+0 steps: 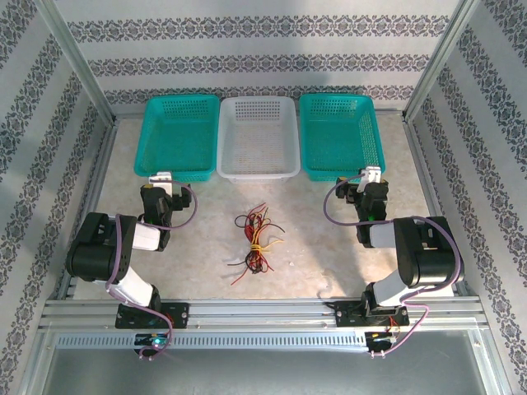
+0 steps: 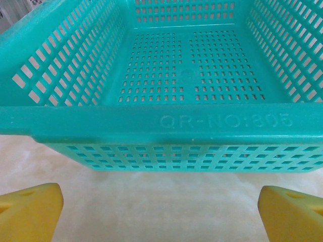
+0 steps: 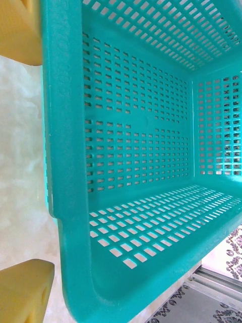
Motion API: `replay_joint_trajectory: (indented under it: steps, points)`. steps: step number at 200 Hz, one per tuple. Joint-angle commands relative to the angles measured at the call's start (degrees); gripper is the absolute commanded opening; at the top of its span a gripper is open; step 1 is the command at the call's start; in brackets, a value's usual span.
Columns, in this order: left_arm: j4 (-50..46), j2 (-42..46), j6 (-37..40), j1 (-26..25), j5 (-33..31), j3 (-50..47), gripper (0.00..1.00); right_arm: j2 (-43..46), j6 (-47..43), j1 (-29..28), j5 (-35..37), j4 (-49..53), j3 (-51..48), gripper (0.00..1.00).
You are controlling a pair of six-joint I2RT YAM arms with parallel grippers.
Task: Untangle the cables
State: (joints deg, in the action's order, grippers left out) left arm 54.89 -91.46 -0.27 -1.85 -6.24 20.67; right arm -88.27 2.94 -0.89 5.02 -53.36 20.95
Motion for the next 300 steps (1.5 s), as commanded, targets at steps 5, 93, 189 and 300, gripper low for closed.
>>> replay_joint_trajectory:
  steps: [5, 93, 189, 300]
  points:
    - [0.79, 0.23, -1.14, 0.80, -0.65, 0.78, 0.99, 0.58, -0.47, 0.01, -1.06, -1.30, 0.32, 0.98]
    - [-42.95, 18.39, -9.00, -1.76, -10.62, 13.42, 0.99, 17.14, 6.29, -4.12, 15.70, 30.00, 6.27, 0.99]
    - [-84.66, 28.75, -34.87, -11.24, -2.67, 22.18, 0.90, 29.58, 28.49, -9.85, 17.92, 84.44, 19.82, 0.98]
    - [-80.52, 18.77, -30.37, -13.21, 13.22, 38.68, 0.80, 9.72, 27.43, -30.34, 25.57, 93.63, 54.54, 0.99]
